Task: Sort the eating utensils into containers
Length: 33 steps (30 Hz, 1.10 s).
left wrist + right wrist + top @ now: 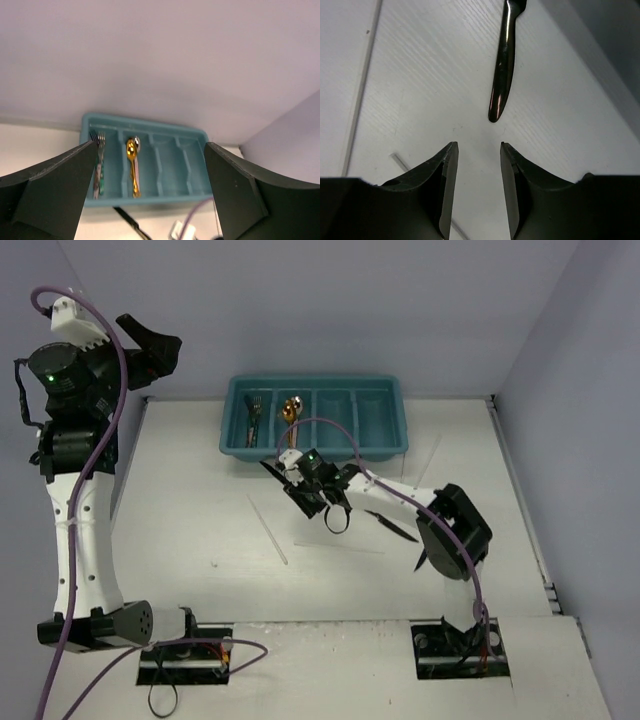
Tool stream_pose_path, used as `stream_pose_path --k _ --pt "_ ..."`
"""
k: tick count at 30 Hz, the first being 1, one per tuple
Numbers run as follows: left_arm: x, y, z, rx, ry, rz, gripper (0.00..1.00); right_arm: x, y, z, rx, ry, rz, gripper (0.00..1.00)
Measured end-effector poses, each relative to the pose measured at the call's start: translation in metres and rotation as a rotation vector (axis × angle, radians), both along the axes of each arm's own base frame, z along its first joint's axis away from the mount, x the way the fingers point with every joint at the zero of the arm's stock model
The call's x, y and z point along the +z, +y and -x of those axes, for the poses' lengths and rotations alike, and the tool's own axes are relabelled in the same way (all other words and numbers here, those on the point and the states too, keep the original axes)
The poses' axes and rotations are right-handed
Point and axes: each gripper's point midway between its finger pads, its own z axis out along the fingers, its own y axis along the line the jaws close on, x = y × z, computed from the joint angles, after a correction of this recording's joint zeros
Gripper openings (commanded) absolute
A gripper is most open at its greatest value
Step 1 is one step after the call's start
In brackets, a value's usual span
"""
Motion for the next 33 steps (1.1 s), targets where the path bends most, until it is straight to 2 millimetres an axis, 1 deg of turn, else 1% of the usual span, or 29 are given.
stream_pose_path --k 2,4,8,9,11,14,21,25,26,28,33 --pt "-0.011 0.000 0.010 -0.006 0.019 -0.005 0.87 -0.013 0.001 -0.004 -0.027 0.010 0.033 0.36" --pt "-0.034 0.000 0.011 -0.012 0.073 -0.006 0.87 -0.018 0.003 -0.011 -0.048 0.004 0.046 0.36" --pt "-0.081 0.001 0.007 -0.020 0.194 0.007 0.87 -0.015 0.012 -0.026 -0.074 -0.026 0.038 0.38" --pt "-0.091 0.001 0.006 -0.020 0.219 0.010 0.87 -0.014 0.015 -0.029 -0.077 -0.033 0.036 0.38" --pt "-0.101 0.002 0.006 -0.020 0.246 0.015 0.87 -0.014 0.019 -0.034 -0.080 -0.041 0.032 0.39" --pt "-0.104 0.002 0.006 -0.023 0.254 0.020 0.87 -0.021 0.025 -0.040 -0.080 -0.041 0.033 0.40" --pt "-0.096 0.007 0.012 -0.017 0.235 0.027 0.87 -0.048 0.032 -0.048 -0.070 -0.021 0.066 0.40" --pt "-0.095 0.009 0.014 -0.012 0.232 0.033 0.87 -0.047 0.039 -0.055 -0.064 -0.033 0.059 0.39" --pt "-0.094 0.010 0.014 -0.010 0.232 0.035 0.87 -0.048 0.039 -0.055 -0.063 -0.034 0.059 0.38" --pt "-0.094 0.010 0.014 -0.011 0.233 0.039 0.87 -0.049 0.040 -0.056 -0.061 -0.034 0.059 0.32" --pt "-0.094 0.011 0.015 -0.013 0.235 0.052 0.87 -0.050 0.043 -0.053 -0.041 -0.019 0.046 0.24"
